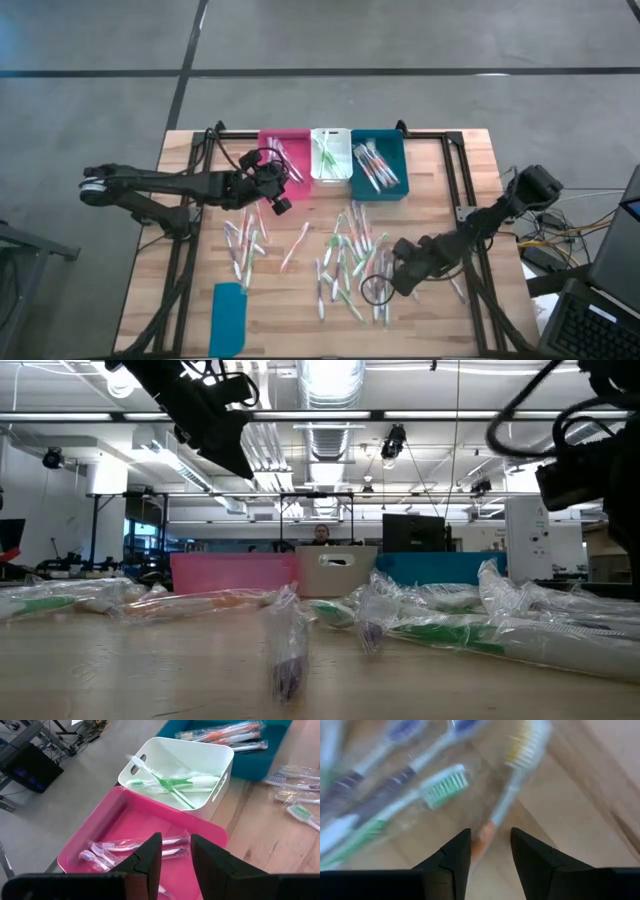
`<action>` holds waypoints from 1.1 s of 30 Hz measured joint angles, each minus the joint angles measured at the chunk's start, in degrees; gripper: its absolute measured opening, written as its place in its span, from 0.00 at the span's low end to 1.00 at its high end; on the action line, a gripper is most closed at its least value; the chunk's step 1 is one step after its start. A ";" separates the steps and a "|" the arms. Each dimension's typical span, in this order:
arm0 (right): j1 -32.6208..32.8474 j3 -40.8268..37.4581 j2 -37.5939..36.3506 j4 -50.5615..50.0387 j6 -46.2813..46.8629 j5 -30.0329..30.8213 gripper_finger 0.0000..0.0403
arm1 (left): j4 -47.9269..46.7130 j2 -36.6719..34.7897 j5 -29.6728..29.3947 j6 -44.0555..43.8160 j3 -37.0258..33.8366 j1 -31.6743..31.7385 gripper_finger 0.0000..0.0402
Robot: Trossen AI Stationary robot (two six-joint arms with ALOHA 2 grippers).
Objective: Pick & Place Toothbrushes
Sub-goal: Put the orange toothbrush into the blue bin
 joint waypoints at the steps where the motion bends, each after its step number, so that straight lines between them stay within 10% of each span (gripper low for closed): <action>1: 0.03 0.73 1.37 -0.36 -0.35 0.04 0.34 | 0.01 0.00 -0.02 0.00 -0.02 0.00 0.27; 9: 0.21 4.59 7.42 -3.86 -1.20 -0.93 0.35 | 0.02 0.00 -0.04 -0.01 -0.04 -0.02 0.27; 20: 0.28 4.44 3.56 -4.16 1.21 -3.41 0.05 | 0.01 0.00 -0.04 -0.03 -0.06 -0.04 0.27; 33: -0.06 4.44 -2.32 -13.49 1.10 -0.37 0.04 | 0.01 0.00 -0.04 -0.91 -0.06 -0.04 0.27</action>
